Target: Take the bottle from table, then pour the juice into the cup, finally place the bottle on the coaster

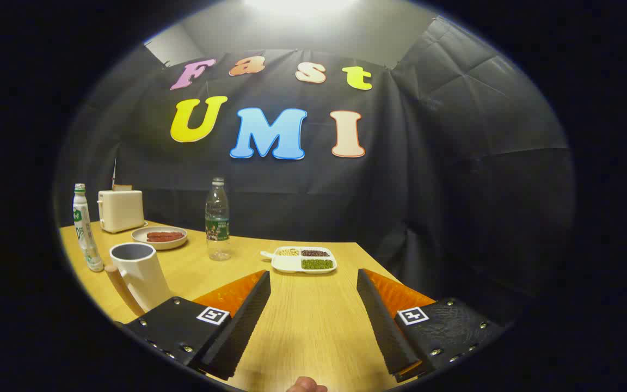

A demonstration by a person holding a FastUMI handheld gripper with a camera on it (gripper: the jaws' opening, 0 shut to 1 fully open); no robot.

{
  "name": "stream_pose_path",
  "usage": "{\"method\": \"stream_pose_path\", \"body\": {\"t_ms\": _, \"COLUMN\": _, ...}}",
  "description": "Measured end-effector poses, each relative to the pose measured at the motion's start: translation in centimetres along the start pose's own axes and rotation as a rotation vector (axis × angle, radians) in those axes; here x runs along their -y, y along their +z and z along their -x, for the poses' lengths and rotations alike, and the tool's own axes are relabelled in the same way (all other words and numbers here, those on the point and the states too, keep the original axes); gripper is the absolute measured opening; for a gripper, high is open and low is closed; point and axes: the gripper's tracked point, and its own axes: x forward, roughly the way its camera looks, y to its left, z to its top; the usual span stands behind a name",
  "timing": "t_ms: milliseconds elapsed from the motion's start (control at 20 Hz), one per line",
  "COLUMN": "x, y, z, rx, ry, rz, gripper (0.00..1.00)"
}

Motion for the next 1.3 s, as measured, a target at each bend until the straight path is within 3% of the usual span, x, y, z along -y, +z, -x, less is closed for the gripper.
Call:
{"method": "stream_pose_path", "body": {"t_ms": 250, "x": -3.5, "y": 3.6, "z": 1.3, "rx": 0.059, "ry": -0.013, "rz": -0.093, "gripper": 0.96}}
{"method": "stream_pose_path", "body": {"t_ms": 700, "x": -6.5, "y": 6.0, "z": 4.3, "rx": 0.044, "ry": -0.071, "rz": -0.047, "gripper": 0.96}}
{"method": "stream_pose_path", "body": {"t_ms": 1050, "x": -12.6, "y": 5.5, "z": 5.8, "rx": 0.026, "ry": -0.077, "rz": -0.033, "gripper": 0.96}}
{"method": "stream_pose_path", "body": {"t_ms": 1300, "x": -21.4, "y": 7.0, "z": 8.2, "rx": 0.085, "ry": 0.101, "rz": -0.101, "gripper": 0.97}}
